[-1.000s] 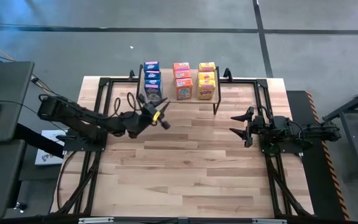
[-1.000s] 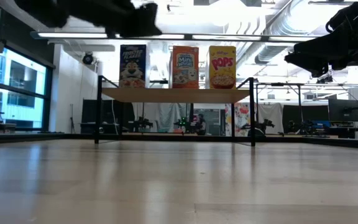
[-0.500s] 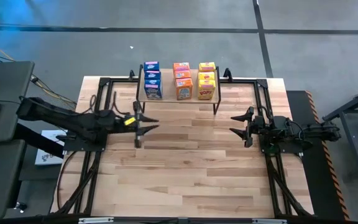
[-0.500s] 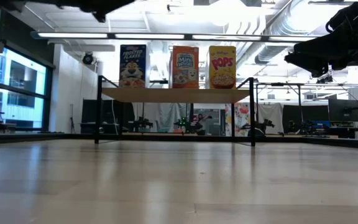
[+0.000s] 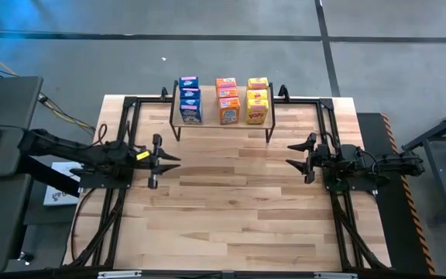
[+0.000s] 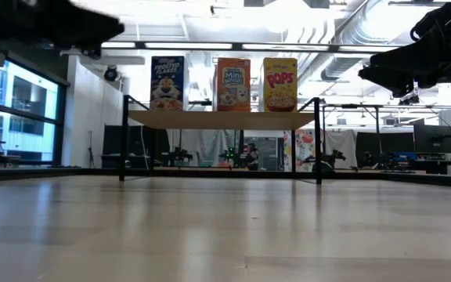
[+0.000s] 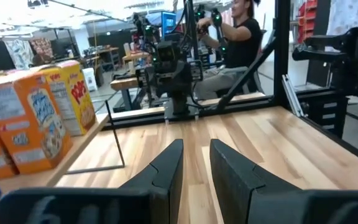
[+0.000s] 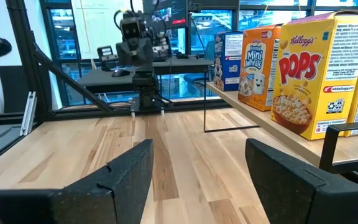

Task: Stack cereal on shelf
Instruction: Return to Home Position

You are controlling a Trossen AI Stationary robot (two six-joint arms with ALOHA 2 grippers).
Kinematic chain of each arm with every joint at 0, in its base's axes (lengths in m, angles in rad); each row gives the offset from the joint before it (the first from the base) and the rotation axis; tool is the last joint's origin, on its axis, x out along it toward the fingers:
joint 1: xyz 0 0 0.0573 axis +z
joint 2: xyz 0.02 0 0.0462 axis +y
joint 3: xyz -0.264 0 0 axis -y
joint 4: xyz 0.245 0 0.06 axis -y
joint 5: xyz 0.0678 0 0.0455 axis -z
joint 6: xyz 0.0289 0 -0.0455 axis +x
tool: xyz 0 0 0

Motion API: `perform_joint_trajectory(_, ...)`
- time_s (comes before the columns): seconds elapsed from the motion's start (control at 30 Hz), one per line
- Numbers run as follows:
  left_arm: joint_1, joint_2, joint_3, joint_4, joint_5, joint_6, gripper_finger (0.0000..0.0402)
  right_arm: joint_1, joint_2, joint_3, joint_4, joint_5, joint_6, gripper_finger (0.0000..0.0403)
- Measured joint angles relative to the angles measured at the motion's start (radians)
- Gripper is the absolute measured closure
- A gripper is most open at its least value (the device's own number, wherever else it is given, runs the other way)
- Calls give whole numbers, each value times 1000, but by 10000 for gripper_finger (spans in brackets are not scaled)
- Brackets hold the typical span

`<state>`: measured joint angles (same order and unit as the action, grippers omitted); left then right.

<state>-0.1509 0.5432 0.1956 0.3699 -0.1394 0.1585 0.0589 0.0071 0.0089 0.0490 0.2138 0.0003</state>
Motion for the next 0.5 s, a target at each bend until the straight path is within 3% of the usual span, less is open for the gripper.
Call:
perform_joint_trajectory(0.3,0,-193,-177,46,0,-27,330,0,0,0,0,0,0,155)
perform_joint_trajectory(0.5,0,-255,-184,-37,-1,-33,330,0,0,0,0,0,0,155)
